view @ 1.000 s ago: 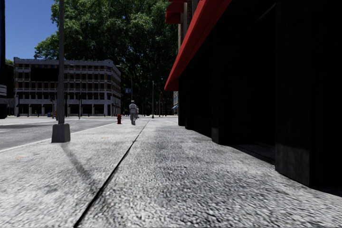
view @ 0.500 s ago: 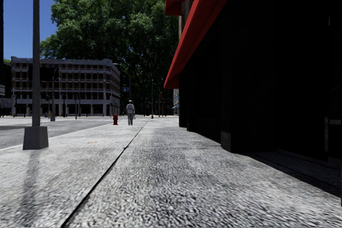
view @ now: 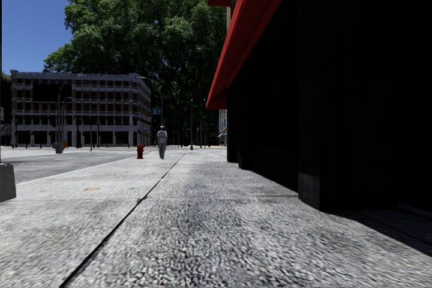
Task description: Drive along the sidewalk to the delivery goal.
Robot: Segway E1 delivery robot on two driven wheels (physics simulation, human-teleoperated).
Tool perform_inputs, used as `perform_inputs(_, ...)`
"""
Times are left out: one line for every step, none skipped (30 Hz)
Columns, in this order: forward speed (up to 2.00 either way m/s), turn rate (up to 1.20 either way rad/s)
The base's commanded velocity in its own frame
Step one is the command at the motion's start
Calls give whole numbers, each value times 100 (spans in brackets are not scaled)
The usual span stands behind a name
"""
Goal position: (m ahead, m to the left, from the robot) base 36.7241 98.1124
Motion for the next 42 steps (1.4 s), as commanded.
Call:
perform_inputs(200,3)
perform_inputs(200,3)
perform_inputs(200,3)
perform_inputs(200,3)
perform_inputs(200,3)
perform_inputs(200,3)
perform_inputs(200,3)
perform_inputs(200,4)
perform_inputs(200,11)
perform_inputs(200,12)
perform_inputs(200,12)
perform_inputs(200,12)
perform_inputs(200,12)
perform_inputs(200,13)
perform_inputs(200,13)
perform_inputs(200,15)
perform_inputs(200,17)
perform_inputs(200,17)
perform_inputs(200,20)
perform_inputs(200,21)
perform_inputs(200,21)
perform_inputs(200,21)
perform_inputs(200,21)
perform_inputs(200,21)
perform_inputs(200,21)
perform_inputs(200,21)
perform_inputs(200,26)
perform_inputs(200,27)
perform_inputs(200,28)
perform_inputs(200,28)
perform_inputs(200,28)
perform_inputs(200,28)
perform_inputs(200,28)
perform_inputs(200,28)
perform_inputs(200,28)
perform_inputs(200,28)
perform_inputs(200,28)
perform_inputs(200,28)
perform_inputs(200,28)
perform_inputs(200,30)
perform_inputs(200,30)
perform_inputs(200,32)
